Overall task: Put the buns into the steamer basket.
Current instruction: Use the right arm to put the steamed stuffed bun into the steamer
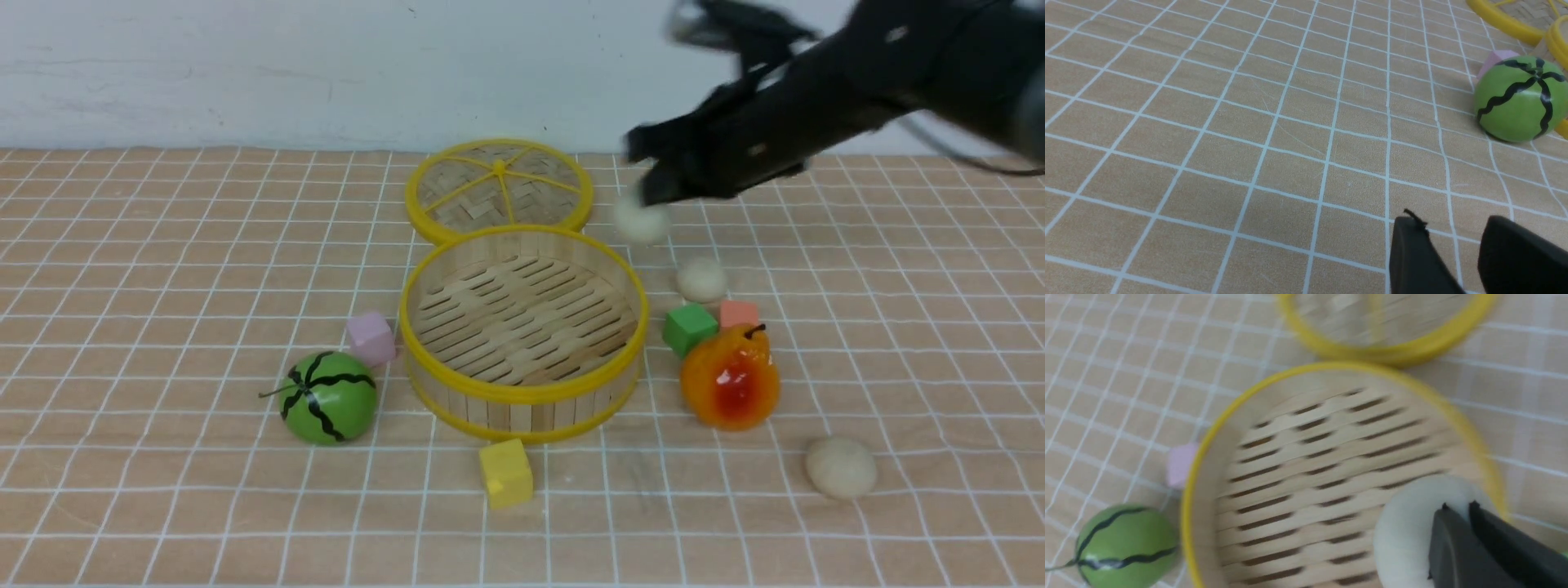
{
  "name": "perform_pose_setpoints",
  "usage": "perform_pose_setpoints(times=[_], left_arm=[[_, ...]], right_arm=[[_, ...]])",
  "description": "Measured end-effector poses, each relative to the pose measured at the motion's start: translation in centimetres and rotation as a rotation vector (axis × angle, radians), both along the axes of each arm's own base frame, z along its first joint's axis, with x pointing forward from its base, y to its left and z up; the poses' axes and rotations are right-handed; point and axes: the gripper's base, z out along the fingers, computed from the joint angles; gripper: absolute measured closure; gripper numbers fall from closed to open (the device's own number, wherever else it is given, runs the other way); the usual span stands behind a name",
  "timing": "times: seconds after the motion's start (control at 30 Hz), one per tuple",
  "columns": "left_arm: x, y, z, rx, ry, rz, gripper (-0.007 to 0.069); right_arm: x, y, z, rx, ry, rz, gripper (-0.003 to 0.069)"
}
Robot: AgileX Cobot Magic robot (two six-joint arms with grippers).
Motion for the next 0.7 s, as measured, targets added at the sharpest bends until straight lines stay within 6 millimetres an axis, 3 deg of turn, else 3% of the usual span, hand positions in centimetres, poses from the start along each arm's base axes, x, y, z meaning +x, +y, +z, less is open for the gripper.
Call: perform_pose_setpoints(times=[0.07, 0.23, 0.33, 0.5, 0.6, 0.67, 0.7], left_arm=[[0.0, 0.0, 0.0, 0.000, 0.000, 0.000, 0.0386], [0.0, 0.0, 0.0, 0.000, 0.000, 0.000, 0.0386], [0.0, 0.0, 0.0, 0.000, 0.000, 0.000, 0.0386], [0.0, 0.0, 0.0, 0.000, 0.000, 0.000, 0.0386], [0.0, 0.0, 0.0, 0.000, 0.000, 0.000, 0.0386], [0.0, 0.0, 0.0, 0.000, 0.000, 0.000, 0.0386], [0.0, 0.0, 0.0, 0.000, 0.000, 0.000, 0.0386]], right_arm=[[0.2, 1.2, -1.3, -0.006, 0.000, 0.022, 0.0655], [1.2, 4.5, -7.8, -0.035, 0.065, 0.057, 0.0651], [1.3, 5.1, -9.6, -0.045, 0.088, 0.061, 0.0637], [1.5, 5.2, -9.3, -0.036, 0.071, 0.055, 0.0587], [1.4, 5.2, -9.0, -0.034, 0.069, 0.059, 0.0514], [1.1, 5.1, -7.7, -0.028, 0.049, 0.062, 0.0411], [1.1, 5.1, -7.6, -0.029, 0.047, 0.063, 0.0403]])
